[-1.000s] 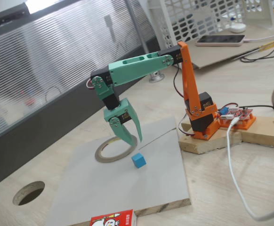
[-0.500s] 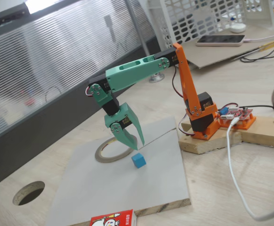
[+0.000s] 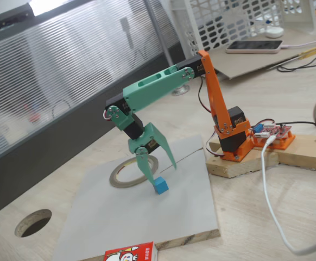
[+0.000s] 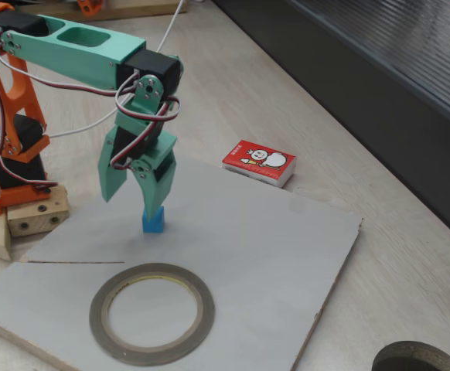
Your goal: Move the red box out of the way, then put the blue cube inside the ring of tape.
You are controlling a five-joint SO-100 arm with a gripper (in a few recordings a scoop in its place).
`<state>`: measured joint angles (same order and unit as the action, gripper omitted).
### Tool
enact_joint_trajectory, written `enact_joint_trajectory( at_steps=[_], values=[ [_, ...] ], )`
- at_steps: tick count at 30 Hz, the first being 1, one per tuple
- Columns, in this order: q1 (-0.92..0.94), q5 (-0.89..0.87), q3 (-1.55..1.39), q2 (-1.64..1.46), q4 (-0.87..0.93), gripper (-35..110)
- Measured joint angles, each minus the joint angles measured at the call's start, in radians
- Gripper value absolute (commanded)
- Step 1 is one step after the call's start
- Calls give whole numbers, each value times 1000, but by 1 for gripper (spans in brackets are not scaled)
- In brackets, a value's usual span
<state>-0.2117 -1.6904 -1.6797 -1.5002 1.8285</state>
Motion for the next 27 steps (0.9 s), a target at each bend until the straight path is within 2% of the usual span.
enact_joint_trajectory(
  at_steps=[18, 27],
  values=[
    [0, 0, -28, 6, -8, 59],
    [0, 0, -34, 6, -140, 59]
  ],
)
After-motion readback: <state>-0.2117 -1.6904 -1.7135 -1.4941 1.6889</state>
